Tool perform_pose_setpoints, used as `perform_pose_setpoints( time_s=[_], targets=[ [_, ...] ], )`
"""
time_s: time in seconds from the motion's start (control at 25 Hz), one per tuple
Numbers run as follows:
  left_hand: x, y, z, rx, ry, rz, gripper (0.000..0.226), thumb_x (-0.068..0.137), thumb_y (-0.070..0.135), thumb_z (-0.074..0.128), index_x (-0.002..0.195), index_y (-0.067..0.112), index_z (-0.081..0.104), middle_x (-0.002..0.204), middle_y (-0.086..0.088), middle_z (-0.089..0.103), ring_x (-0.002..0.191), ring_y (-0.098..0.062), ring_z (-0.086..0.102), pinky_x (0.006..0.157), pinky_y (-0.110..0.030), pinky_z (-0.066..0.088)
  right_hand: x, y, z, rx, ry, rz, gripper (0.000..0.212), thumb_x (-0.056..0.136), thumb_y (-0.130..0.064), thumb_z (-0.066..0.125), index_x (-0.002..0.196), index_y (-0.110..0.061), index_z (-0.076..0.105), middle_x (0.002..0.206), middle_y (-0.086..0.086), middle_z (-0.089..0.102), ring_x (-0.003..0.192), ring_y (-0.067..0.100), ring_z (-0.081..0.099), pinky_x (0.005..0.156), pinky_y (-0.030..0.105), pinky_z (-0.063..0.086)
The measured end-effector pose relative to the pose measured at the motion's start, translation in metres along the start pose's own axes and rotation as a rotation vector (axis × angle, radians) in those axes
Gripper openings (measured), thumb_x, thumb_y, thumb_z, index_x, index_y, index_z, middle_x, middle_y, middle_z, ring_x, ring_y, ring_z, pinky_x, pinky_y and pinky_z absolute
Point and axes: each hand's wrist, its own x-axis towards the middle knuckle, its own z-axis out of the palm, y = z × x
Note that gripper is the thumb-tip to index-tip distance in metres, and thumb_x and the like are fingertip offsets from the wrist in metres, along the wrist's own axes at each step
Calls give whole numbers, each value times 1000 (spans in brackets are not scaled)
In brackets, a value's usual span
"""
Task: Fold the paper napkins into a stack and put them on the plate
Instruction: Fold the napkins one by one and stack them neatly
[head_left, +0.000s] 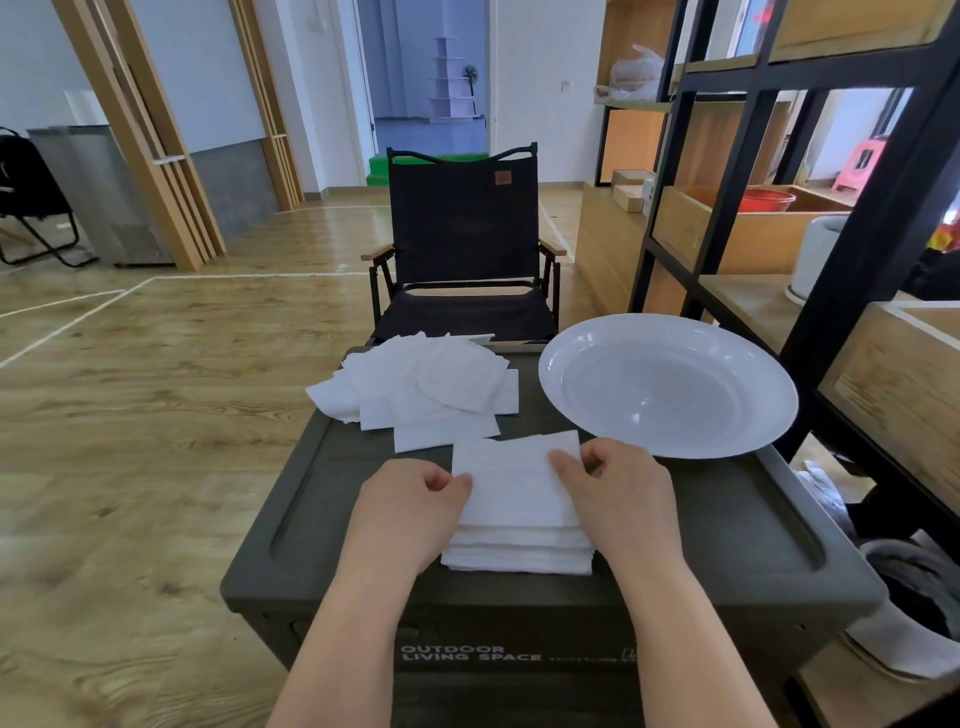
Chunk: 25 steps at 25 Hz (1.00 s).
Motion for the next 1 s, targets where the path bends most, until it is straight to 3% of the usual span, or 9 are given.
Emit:
perform_pose_setpoints(
  time_s=[0.24,0.52,0.64,0.76,0.84,0.96,1.0],
  targets=[
    [5,-4,3,191,-56,-70,28,85,39,60,65,21,55,58,4,56,50,-9,49,45,-22,34,-8,2,12,-80,-41,81,28,84,-38,64,67,-22,49,63,-5,53,56,8,50,48,16,31],
    [7,-5,-2,136,-104,-60,33,86,46,60,64,21,58,53,6,52,48,-7,47,45,-22,31,-8,-3,7,48,67,89,22,83,-36,67,71,-28,51,67,-14,54,60,2,51,50,12,30],
    [7,-4,-1,166,-122,-64,36,84,44,64,62,18,54,52,4,47,46,-10,43,45,-22,31,-8,2,8,-35,6,130,21,84,-35,66,73,-24,53,68,-10,55,60,6,52,49,15,33],
    [10,-6,-1,201,-156,-100,33,81,44,68,65,19,55,62,5,56,53,-7,49,47,-21,34,-8,5,10,-70,-20,160,21,84,-35,66,75,-23,51,70,-8,55,61,7,51,48,16,32],
    [20,-5,-3,223,-69,-58,24,79,44,69,70,27,55,73,10,60,64,-4,54,50,-21,35,-8,4,10,-44,-12,157,22,82,-35,68,76,-24,49,70,-8,56,62,7,53,49,17,33],
    [62,9,4,159,273,193,15,84,36,64,77,27,54,81,11,63,78,-11,60,56,-23,36,-5,-1,5,66,50,115,24,81,-40,68,74,-28,49,66,-10,55,59,5,53,49,14,32],
    [78,17,10,128,290,260,13,84,36,64,83,25,56,84,9,63,82,-13,59,61,-23,38,-3,-3,3,116,85,97,24,82,-40,68,72,-28,49,63,-10,55,56,5,52,49,13,32]
  ],
)
